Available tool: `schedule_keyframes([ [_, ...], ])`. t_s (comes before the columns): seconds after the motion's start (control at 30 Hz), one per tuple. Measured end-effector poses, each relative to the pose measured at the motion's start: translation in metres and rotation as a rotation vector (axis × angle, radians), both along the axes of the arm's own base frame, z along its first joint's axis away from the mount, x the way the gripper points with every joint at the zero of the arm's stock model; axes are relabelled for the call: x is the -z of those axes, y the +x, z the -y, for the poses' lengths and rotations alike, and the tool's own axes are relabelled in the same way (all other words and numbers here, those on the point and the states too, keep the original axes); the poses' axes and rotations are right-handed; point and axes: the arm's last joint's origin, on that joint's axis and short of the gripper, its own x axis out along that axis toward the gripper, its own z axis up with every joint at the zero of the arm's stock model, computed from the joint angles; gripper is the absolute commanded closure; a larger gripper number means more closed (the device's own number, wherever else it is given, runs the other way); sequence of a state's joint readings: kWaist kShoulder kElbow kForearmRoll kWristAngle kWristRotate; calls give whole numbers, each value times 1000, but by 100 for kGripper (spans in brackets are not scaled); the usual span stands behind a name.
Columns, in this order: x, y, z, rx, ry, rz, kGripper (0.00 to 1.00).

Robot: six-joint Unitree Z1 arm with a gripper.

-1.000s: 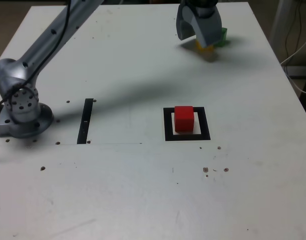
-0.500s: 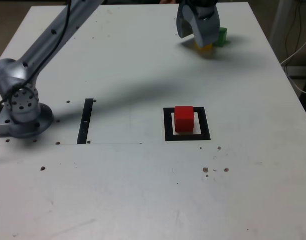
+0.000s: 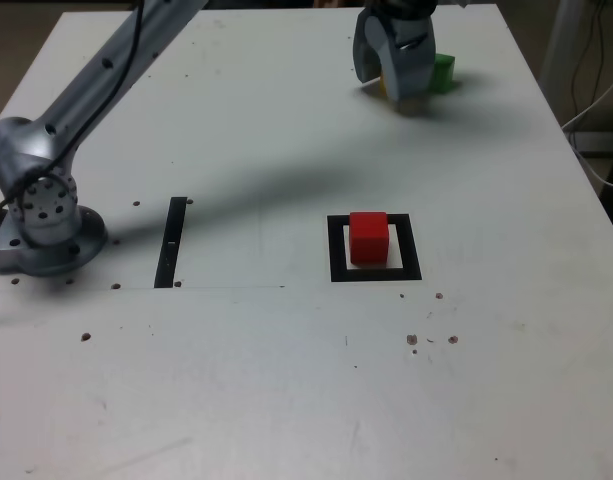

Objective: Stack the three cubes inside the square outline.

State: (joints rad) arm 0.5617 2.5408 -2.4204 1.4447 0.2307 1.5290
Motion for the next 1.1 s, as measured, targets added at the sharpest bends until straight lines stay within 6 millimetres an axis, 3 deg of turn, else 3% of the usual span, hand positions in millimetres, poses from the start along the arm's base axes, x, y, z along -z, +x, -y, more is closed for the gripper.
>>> schedule_keyframes([
  [0.17,1,1,1,-12,-22,20,61],
  [0.43,-5,1,1,-37,-13,37,61],
  [0.67,-48,-6,9,-149,45,128,61],
  [0.87,-65,-9,26,-261,71,142,62],
  [1.1,-73,-16,75,-397,85,66,66],
])
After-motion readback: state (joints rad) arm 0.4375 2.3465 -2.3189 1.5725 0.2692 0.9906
